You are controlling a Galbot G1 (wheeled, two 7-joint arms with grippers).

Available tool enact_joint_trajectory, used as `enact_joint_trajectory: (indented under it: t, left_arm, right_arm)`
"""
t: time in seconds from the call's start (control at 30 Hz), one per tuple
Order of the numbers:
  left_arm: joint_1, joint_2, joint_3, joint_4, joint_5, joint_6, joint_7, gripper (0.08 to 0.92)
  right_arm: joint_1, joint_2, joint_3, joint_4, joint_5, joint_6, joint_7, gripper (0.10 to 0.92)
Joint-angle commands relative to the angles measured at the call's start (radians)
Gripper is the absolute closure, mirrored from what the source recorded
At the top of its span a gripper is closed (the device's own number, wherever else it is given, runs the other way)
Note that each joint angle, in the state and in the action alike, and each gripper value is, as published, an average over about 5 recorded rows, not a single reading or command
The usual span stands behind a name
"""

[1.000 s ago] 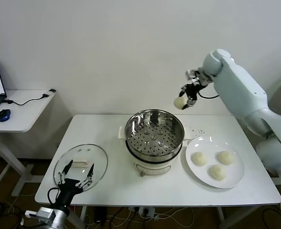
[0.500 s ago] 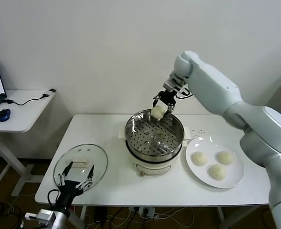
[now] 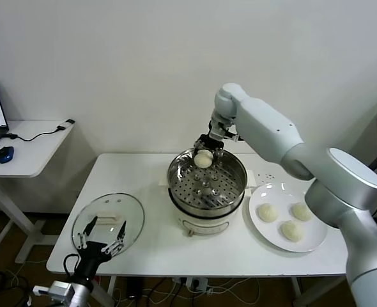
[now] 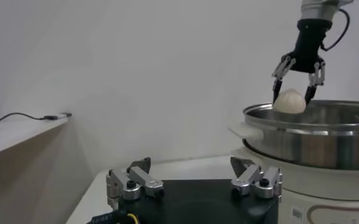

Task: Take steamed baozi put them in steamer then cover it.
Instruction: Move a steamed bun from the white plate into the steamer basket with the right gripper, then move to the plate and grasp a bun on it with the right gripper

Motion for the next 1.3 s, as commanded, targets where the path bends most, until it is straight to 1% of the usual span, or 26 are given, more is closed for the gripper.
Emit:
enact_joint_trajectory:
  t: [0.03,0.43,0.53,0.63,0.7,0.77,0.9,0.97,1.1,1.2,1.3]
  left_arm:
    - [0.001,0.000,0.001,0.010,0.001,-0.003,0.000,0.177]
    - [-0.003,0.003,0.004,0.033,0.004,-0.008,-0.001,0.177]
    - [-0.005,0.001,0.007,0.037,0.005,-0.008,-0.001,0.177]
    - [-0.006,0.000,0.011,0.040,0.006,-0.008,0.000,0.177]
    - [-0.006,0.000,0.011,0.042,0.006,-0.008,0.000,0.177]
    - [-0.007,0.000,0.012,0.041,0.006,-0.007,0.000,0.177]
    - [-0.005,0.003,0.013,0.036,0.005,0.010,-0.002,0.177]
    - [-0.004,0.005,0.014,0.032,0.004,0.020,-0.002,0.177]
    - [-0.004,0.006,0.014,0.014,-0.019,0.052,0.006,0.177]
    - [-0.003,0.007,0.016,0.002,-0.044,0.085,0.010,0.177]
    - [-0.006,0.005,0.022,-0.004,-0.067,0.112,0.005,0.177]
  right_arm:
    - [-0.051,0.017,0.033,-0.008,-0.147,0.060,0.063,0.347]
    - [-0.088,0.015,0.037,-0.017,-0.198,0.060,0.131,0.347]
    - [-0.088,0.013,0.037,-0.010,-0.205,0.060,0.141,0.335]
    - [-0.081,0.006,0.036,0.000,-0.186,0.052,0.132,0.276]
    - [-0.069,0.001,0.035,0.003,-0.135,0.031,0.100,0.233]
    - [-0.049,-0.006,0.028,0.010,-0.048,-0.007,0.049,0.213]
    - [0.012,-0.042,0.008,0.059,0.167,-0.147,-0.075,0.203]
    - [0.043,-0.075,-0.003,0.100,0.240,-0.238,-0.117,0.203]
    - [0.100,-0.192,-0.048,0.205,0.409,-0.514,-0.128,0.202]
    - [0.118,-0.309,-0.055,0.291,0.479,-0.724,-0.109,0.203]
    - [0.119,-0.411,-0.045,0.372,0.496,-0.923,-0.106,0.203]
